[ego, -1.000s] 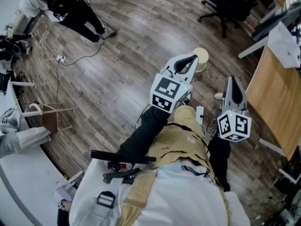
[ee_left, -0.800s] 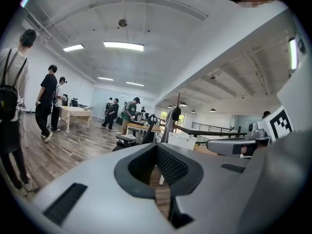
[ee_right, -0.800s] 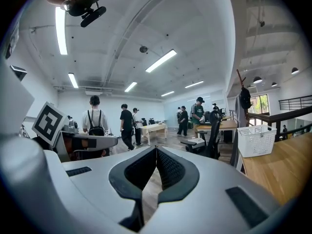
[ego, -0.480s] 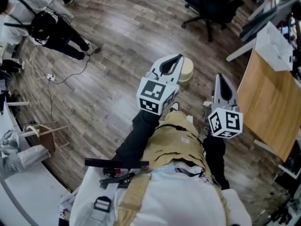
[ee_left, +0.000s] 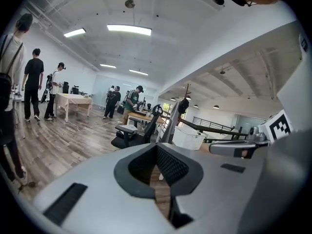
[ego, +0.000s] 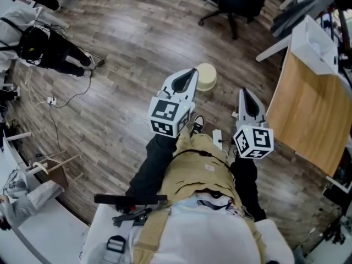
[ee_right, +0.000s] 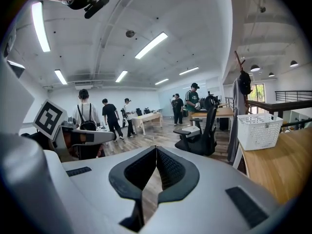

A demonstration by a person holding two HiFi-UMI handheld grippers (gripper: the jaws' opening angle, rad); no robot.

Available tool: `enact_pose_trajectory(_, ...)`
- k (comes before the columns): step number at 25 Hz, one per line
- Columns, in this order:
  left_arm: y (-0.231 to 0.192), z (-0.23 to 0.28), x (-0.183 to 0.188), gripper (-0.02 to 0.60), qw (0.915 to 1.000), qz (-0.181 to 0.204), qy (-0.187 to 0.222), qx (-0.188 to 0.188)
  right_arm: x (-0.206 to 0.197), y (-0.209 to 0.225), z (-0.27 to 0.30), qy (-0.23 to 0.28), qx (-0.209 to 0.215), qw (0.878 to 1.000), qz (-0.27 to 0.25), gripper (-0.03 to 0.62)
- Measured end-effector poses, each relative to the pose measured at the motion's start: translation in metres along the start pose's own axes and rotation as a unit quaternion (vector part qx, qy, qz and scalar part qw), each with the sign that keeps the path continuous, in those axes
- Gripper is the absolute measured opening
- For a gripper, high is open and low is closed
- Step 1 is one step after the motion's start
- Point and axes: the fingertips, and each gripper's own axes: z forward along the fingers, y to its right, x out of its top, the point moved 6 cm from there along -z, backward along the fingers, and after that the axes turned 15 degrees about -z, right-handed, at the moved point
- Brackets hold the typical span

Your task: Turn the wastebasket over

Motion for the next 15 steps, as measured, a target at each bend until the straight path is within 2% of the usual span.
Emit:
enact_pose_trajectory(5, -0.032, 0.017, -0.004, 0.0, 0.999, -0.029, -0.031, 0.011, -0.005, -0.012, 0.022, -0.03, 0.006, 1.0, 0.006, 0.02)
enact_pose_trajectory(15, -0.073, 0.046, -0.015, 0.0, 0.9951, -0.054, -0.073, 0.039, -0.029, -0.012, 0.066, -0.074, 0.031, 0.996, 0.026, 0.02)
